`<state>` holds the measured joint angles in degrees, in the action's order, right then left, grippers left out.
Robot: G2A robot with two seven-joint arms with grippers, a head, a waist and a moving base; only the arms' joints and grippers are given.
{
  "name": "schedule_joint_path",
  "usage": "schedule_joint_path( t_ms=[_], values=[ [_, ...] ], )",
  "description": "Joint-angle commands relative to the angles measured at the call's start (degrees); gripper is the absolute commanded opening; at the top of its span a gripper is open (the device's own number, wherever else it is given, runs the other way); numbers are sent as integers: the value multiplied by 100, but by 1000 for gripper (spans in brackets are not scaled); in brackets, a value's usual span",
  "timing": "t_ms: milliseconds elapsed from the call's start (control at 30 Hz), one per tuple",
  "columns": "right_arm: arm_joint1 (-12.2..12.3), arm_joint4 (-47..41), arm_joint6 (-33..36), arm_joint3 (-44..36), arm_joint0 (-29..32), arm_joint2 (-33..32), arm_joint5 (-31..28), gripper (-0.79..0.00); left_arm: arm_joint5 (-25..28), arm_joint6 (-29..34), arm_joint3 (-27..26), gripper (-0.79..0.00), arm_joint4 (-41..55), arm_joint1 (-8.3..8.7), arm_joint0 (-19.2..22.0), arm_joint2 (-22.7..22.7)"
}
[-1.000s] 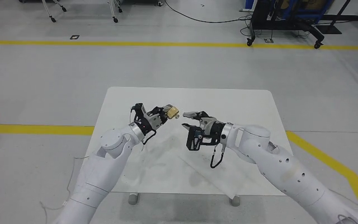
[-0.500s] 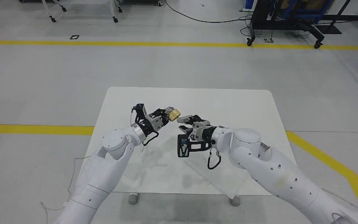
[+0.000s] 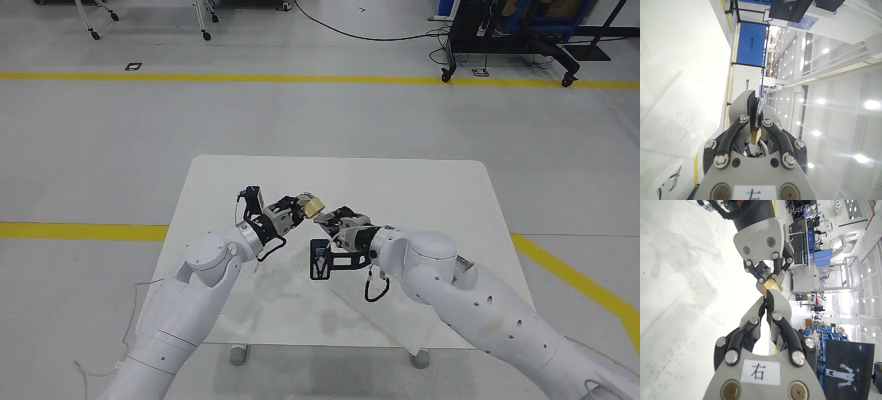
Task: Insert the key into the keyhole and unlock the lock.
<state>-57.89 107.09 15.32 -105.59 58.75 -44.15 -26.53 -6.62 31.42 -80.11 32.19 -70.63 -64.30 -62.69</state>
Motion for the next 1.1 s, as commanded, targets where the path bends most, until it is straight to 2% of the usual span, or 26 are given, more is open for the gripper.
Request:
schedule_joint_path(
  t_ms=[0, 233, 333, 600, 767, 1067],
  values=[
    [-14, -253, -96, 53, 56, -116, 146, -785, 0, 18, 3, -785, 4, -4, -1, -4],
    [0, -1617, -1079, 342, 474, -748, 483, -785, 87, 70, -23, -785, -49, -10, -24, -33],
    [11, -2407, -1675, 711, 602, -1031, 267, -785, 157, 104, -59, -785, -132, -10, -42, -29],
    [-36, -3842, -2226, 1431, 610, -1282, -498, -785, 432, 78, -145, -785, -327, -8, -116, -78],
    [-52, -3746, -2328, 1495, 532, -1311, -745, -785, 442, 70, -176, -785, -388, -11, -143, -87],
    [-25, -2329, -2055, 1206, 388, -1236, -900, -785, 215, 269, -119, -785, -190, -25, -111, -117]
  ],
)
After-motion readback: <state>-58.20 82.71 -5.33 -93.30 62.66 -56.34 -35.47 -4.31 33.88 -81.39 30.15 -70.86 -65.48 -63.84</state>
